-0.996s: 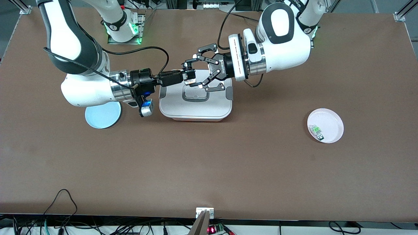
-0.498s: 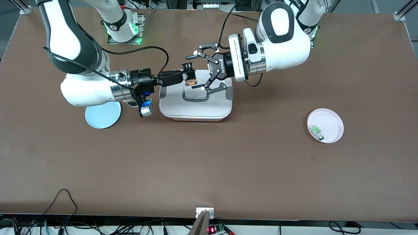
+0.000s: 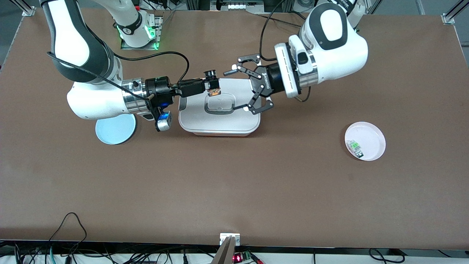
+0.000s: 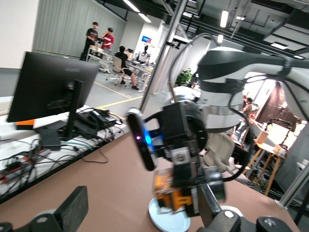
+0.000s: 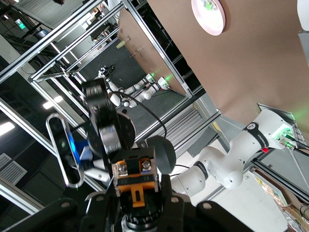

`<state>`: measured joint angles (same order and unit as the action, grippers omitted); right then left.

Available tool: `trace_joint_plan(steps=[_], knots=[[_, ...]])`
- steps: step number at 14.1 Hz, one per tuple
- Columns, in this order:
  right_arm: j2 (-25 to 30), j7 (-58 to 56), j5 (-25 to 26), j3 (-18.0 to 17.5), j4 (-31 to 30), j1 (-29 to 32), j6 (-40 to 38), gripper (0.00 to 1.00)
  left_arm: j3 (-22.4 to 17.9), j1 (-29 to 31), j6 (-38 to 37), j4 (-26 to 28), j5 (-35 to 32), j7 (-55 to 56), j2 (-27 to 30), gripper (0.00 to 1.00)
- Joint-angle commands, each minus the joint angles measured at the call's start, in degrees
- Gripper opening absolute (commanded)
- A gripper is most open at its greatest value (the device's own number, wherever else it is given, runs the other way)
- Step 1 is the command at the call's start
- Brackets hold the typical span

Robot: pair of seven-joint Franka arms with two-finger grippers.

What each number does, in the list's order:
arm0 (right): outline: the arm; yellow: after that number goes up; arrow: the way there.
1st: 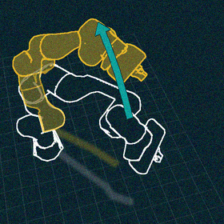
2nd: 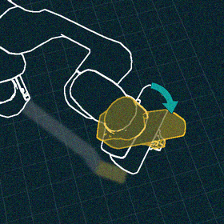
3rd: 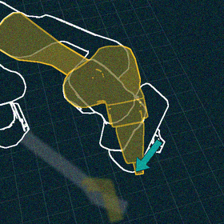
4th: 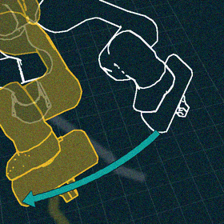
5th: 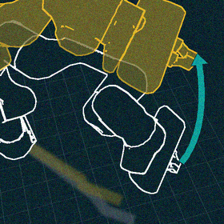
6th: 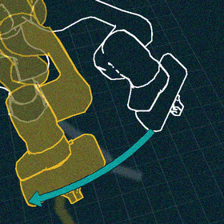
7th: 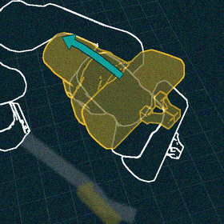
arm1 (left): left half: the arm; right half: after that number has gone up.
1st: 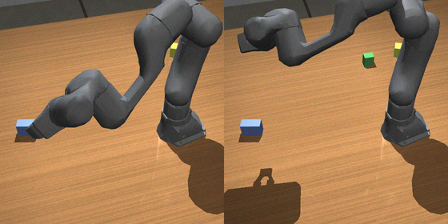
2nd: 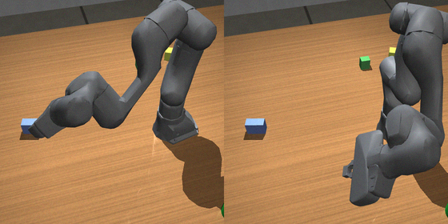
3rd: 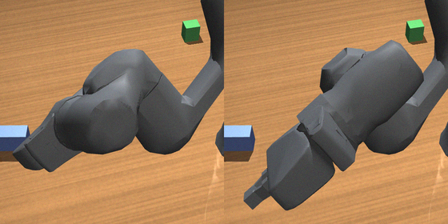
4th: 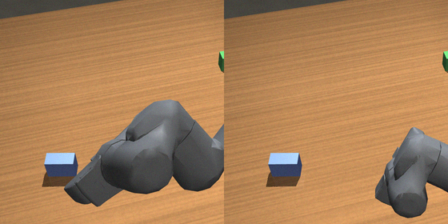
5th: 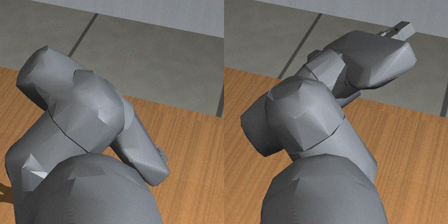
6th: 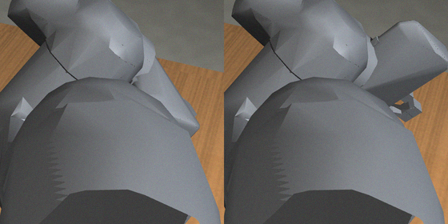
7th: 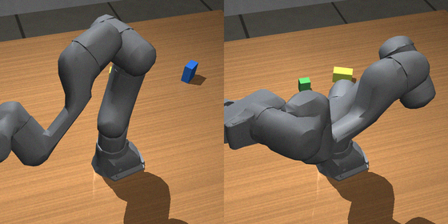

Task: Transfer orange switch to right arm and place
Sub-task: 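Open the left gripper and pull it away from the switch, then move the switch over the blue plate while the left gripper retracts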

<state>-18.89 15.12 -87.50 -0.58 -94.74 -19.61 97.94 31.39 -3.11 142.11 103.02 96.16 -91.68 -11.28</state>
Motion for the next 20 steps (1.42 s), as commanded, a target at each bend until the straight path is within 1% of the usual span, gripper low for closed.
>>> trace_joint_plan(steps=[1,2,5,6,7,9,10,11,12,14,15,16,17,19,20], knots=[[0.09,0.00,4.67,0.31,0.95,0.19,0.24,0.16,-0.54,4.68,-0.69,4.28,0.88,-0.17,3.45,1.00],[-0.61,0.00,11.06,0.31,2.96,0.36,-0.02,0.14,-0.63,5.82,-0.69,5.86,0.87,-0.17,3.98,1.00],[-0.71,-1.57,23.39,0.58,4.47,0.54,-0.12,0.14,-1.42,10.04,-0.43,5.53,1.05,0.09,4.60,1.00],[-0.53,-3.41,28.39,0.66,4.65,0.54,-0.12,0.14,-2.29,10.14,0.09,5.35,1.05,0.27,4.60,1.00],[-0.36,-5.17,34.01,0.67,4.65,0.63,-0.03,0.14,-3.78,10.14,0.10,5.35,1.14,0.36,4.43,1.00],[-0.18,-9.74,43.86,0.67,4.65,1.59,-0.20,0.14,-8.69,10.14,-0.07,5.35,-0.26,0.88,4.51,1.00],[-0.01,-11.76,48.17,0.75,4.56,2.20,-0.38,0.14,-11.41,10.23,-0.16,5.61,-5.58,0.89,4.60,1.00],[0.00,-13.00,52.48,1.36,4.30,2.30,-0.47,0.14,-14.14,10.14,-0.25,5.35,-12.68,1.15,4.60,1.00],[0.17,-14.40,56.44,2.15,4.04,2.30,-0.55,0.14,-16.86,10.14,-0.25,5.26,-18.58,3.24,4.60,1.00],[0.70,-16.87,63.30,3.56,3.16,2.30,-0.55,0.14,-20.91,10.14,-1.04,5.26,-31.23,11.22,5.30,1.00],[1.05,-17.66,66.64,4.09,2.72,2.30,-0.55,0.14,-22.84,10.14,-2.35,5.17,-37.99,14.48,6.44,1.00],[1.05,-18.80,70.41,4.79,2.02,2.47,-0.38,0.14,-24.69,10.14,-4.80,5.17,-42.85,17.29,6.88,1.00],[0.96,-20.12,72.28,5.32,1.15,3.52,0.06,0.14,-26.54,10.14,-7.17,5.17,-47.07,19.76,7.76,1.00],[0.09,-24.94,73.34,5.06,0.17,8.43,0.67,0.14,-29.27,10.14,-11.30,4.30,-57.78,23.98,9.25,1.00],[-0.70,-26.01,76.57,4.97,-0.09,9.93,1.20,0.14,-30.41,10.14,-14.11,3.60,-62.88,26.61,10.04,1.00]])
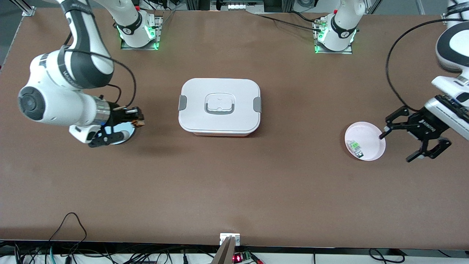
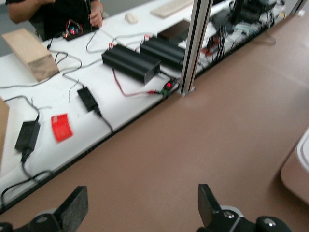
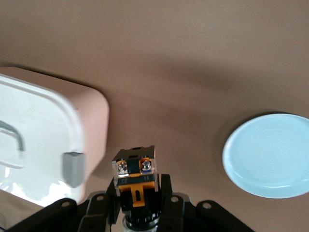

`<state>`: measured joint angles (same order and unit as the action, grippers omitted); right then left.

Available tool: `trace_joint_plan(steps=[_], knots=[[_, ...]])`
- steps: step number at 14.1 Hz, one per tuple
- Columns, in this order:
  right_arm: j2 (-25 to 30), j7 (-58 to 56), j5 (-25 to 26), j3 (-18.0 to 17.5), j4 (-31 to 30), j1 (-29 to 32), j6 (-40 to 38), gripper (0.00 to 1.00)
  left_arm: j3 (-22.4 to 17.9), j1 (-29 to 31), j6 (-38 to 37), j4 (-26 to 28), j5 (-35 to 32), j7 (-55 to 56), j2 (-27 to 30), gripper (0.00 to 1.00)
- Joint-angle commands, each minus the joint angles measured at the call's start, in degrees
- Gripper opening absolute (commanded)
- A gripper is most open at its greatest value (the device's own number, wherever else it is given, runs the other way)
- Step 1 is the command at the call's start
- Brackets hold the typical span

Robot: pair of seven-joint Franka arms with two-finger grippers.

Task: Transfer orange switch to right arm and place
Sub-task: 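Move the switch over the blue plate while the left gripper retracts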

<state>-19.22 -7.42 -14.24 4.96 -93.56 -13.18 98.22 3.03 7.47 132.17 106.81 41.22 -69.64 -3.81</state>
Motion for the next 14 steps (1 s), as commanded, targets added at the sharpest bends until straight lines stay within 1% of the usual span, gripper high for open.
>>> trace_joint_plan(steps=[1,3,5,6,8,9,10,12,13,14], knots=[[-0.64,-3.47,5.69,-0.82,-1.80,4.29,1.45,0.14,-2.59,-0.44,-7.07,-1.16,-11.83,7.55,3.10,1.00],[-0.91,-3.56,9.56,-0.91,-5.04,5.88,5.12,0.14,-3.20,-0.53,-13.66,-3.79,-20.35,16.50,4.33,1.00],[-1.09,-3.48,11.59,-0.91,-8.38,6.06,9.25,0.14,-3.12,-1.14,-20.51,-5.90,-27.92,29.05,5.91,1.00],[-1.52,-3.47,12.21,-0.83,-10.13,6.06,11.45,0.14,-2.94,-1.67,-24.46,-7.31,-30.74,36.17,6.52,1.00],[-2.31,-3.47,12.83,-0.48,-15.05,6.15,18.29,0.14,-2.42,-2.20,-30.19,-10.12,-35.58,45.77,6.53,1.00],[-3.01,-3.56,12.92,-0.21,-16.55,6.23,21.02,0.14,-2.41,-2.90,-32.04,-10.74,-36.64,48.51,6.62,1.00],[-3.80,-3.48,13.27,0.49,-17.35,6.15,22.27,0.14,-2.33,-2.99,-34.06,-10.84,-37.18,50.37,6.71,1.00],[-4.86,-3.47,13.36,0.75,-19.28,6.23,25.25,0.14,-2.33,-3.17,-38.45,-10.93,-37.35,54.67,7.41,1.00],[-5.13,-3.47,13.36,1.45,-20.77,6.15,27.62,0.14,-2.24,-3.60,-41.26,-11.54,-39.01,59.31,7.41,1.00],[-5.22,-3.47,13.36,1.63,-22.18,6.15,29.21,0.15,-2.15,-4.74,-43.64,-13.72,-40.77,63.70,7.32,1.00]])
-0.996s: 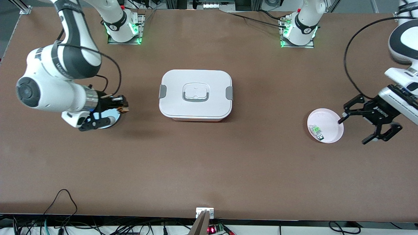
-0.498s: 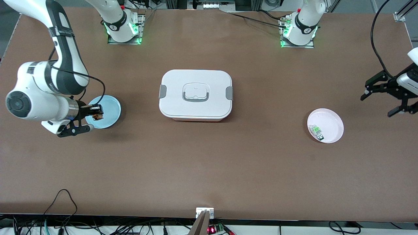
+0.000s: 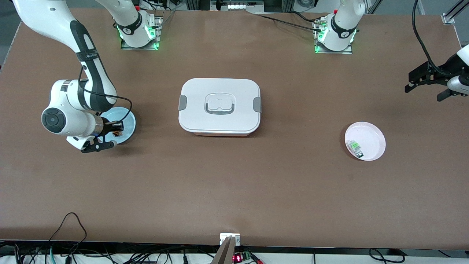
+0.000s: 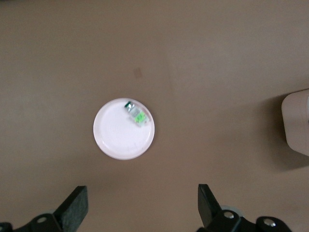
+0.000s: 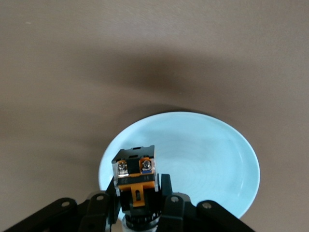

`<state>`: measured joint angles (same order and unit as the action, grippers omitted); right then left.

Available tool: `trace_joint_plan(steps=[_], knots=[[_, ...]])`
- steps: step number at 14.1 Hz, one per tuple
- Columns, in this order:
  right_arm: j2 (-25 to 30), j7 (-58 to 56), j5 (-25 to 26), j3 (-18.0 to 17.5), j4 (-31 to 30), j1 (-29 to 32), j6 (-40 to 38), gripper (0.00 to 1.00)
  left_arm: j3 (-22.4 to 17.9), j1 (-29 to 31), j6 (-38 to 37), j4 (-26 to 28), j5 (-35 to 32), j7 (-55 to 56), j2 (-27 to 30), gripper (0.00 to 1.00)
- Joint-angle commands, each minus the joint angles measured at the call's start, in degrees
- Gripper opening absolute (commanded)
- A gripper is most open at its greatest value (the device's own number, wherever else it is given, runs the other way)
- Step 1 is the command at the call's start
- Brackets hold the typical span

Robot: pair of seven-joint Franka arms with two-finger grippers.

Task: Transfer orange switch to right arm and place
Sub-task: 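Lower the orange switch onto the blue plate with the right gripper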

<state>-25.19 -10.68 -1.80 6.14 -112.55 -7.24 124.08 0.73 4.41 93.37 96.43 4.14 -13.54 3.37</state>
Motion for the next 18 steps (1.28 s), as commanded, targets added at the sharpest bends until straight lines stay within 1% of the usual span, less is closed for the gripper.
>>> trace_joint_plan(steps=[1,2,4,5,7,9,11,12,14,18], knots=[[0.75,-0.22,0.92,0.62,-4.33,0.21,4.15,0.16,0.33,-1.94,-6.43,-4.65,-5.18,10.09,0.06,1.00],[0.75,-0.14,0.92,1.06,-4.86,0.21,4.24,0.17,0.67,-2.03,-7.05,-5.36,-6.32,9.68,0.06,1.00],[0.49,0.22,0.92,1.59,-5.22,0.30,4.24,0.23,0.77,-2.39,-6.53,-4.85,-6.68,5.39,-0.20,1.00],[0.14,0.65,0.92,2.46,-5.22,0.21,4.42,0.23,0.77,-2.47,-6.18,-4.84,-7.38,3.80,-0.38,1.00],[0.05,4.49,0.74,2.73,-5.22,0.21,4.42,0.21,0.85,-3.17,-6.18,-4.76,-8.44,3.78,-0.38,1.00],[0.05,8.99,0.74,2.73,-5.13,0.13,4.24,0.21,0.77,-3.09,-3.65,-3.80,-7.48,3.87,-0.56,1.00],[0.05,12.76,0.74,2.65,-5.13,0.04,4.33,0.21,0.77,-3.09,-2.49,-3.26,-6.69,4.22,-1.17,1.00],[0.05,14.18,0.74,2.65,-5.04,0.04,4.42,0.20,0.51,-3.00,-2.49,-3.09,-5.21,5.70,-1.26,1.00],[0.05,15.07,0.74,2.65,-5.04,0.04,4.59,0.18,0.33,-3.00,-2.40,-2.65,-3.26,11.49,-1.35,1.00],[-1.26,15.95,0.66,2.73,-5.40,0.21,6.78,0.19,0.24,-2.91,-1.96,-1.86,-3.87,11.88,-2.84,1.00]])
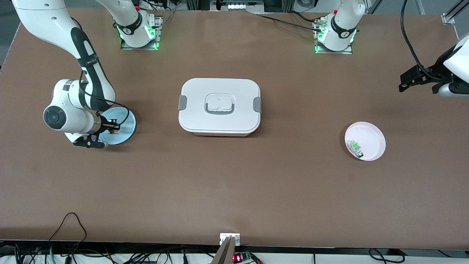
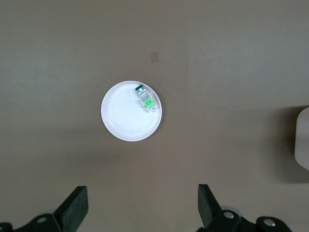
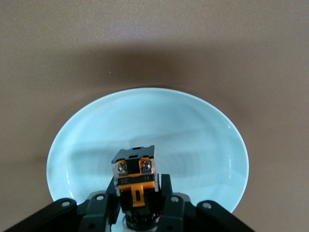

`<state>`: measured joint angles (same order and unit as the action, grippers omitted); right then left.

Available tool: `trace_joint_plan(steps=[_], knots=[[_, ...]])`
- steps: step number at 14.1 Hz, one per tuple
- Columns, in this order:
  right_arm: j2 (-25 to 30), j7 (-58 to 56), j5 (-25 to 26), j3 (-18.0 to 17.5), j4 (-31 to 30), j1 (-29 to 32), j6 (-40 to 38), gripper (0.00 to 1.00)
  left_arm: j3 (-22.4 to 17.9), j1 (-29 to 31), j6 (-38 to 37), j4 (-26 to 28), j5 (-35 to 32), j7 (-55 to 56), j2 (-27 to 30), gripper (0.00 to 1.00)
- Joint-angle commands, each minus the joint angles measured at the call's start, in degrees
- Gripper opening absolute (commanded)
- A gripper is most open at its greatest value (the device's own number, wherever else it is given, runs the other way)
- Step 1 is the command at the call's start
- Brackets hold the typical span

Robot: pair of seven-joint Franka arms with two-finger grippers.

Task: Transfer orange switch to right arm and place
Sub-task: 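Lower the orange switch onto the blue plate with the right gripper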

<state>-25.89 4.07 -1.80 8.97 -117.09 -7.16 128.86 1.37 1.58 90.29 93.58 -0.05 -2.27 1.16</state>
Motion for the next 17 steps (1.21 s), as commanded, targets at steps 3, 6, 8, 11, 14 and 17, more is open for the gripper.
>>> trace_joint_plan(steps=[3,6,8,11,14,17], knots=[[-1.27,1.29,0.65,-0.18,-0.86,0.13,2.71,0.22,-0.31,-0.08,3.40,2.22,0.75,0.34,-0.63,1.00],[-1.36,1.29,0.65,-0.18,-0.86,0.12,2.71,0.26,-0.22,-0.08,3.66,2.13,0.57,0.43,-0.28,1.00],[-1.27,1.12,0.74,-0.18,-0.86,0.12,2.63,0.26,-0.31,0.01,3.05,2.13,0.31,0.69,-0.20,1.00],[-1.01,-8.33,2.06,-0.18,-0.69,-0.57,2.10,0.26,-1.28,0.80,3.04,2.22,0.75,0.43,-0.37,1.00],[0.13,-22.30,2.06,-0.89,0.10,-0.84,-1.23,0.23,-1.02,0.27,4.54,2.05,-0.39,0.51,-0.29,1.00],[1.45,-41.90,1.88,-1.68,0.46,-0.75,-1.33,0.19,-1.19,0.27,4.10,1.52,0.31,0.95,-0.11,1.00]])
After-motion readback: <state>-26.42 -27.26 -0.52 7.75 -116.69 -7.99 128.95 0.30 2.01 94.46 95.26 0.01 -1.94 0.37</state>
